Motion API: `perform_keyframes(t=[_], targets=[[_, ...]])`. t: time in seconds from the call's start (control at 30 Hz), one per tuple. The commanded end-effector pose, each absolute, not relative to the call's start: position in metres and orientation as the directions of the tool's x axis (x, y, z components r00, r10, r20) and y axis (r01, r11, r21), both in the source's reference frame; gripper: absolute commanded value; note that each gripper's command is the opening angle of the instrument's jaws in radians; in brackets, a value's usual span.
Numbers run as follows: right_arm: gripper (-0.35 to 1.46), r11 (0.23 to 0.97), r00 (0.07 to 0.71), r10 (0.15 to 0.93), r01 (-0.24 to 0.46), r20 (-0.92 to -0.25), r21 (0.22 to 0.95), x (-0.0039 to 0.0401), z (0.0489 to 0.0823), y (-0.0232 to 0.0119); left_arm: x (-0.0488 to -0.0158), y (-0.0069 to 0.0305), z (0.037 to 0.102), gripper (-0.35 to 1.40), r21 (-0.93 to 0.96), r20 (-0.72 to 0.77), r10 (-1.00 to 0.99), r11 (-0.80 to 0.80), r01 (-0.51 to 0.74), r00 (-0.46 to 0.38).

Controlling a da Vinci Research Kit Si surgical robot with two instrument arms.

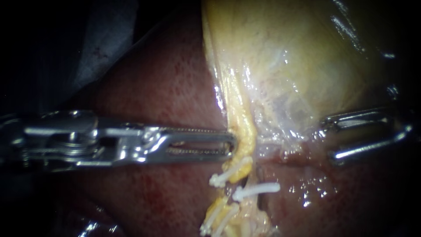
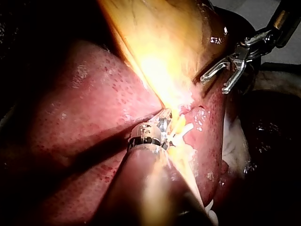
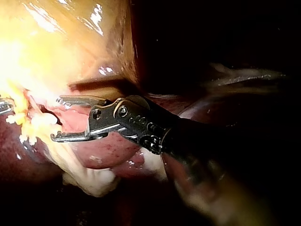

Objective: Going back first clip right tube

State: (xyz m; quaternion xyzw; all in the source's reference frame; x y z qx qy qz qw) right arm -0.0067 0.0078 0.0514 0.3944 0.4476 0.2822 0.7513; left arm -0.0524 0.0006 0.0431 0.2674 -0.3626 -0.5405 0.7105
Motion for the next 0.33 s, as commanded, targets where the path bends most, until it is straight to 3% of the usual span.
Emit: perform_keyframes(t=[0.03,0.33], targets=[[0.49,0.529,0.440,0.777,-0.071,-0.450,0.845,-0.0067,0.0514,0.0078,-0.0524,0.0006,0.0430,-0.35,0.773,0.226,-0.962,0.273,0.573,0.153],[0.49,0.529,0.440,0.777,-0.071,-0.450,0.845,-0.0068,0.0514,0.0078,-0.0523,0.0007,0.0430,-0.35,0.773,0.226,-0.962,0.273,0.572,0.154]])
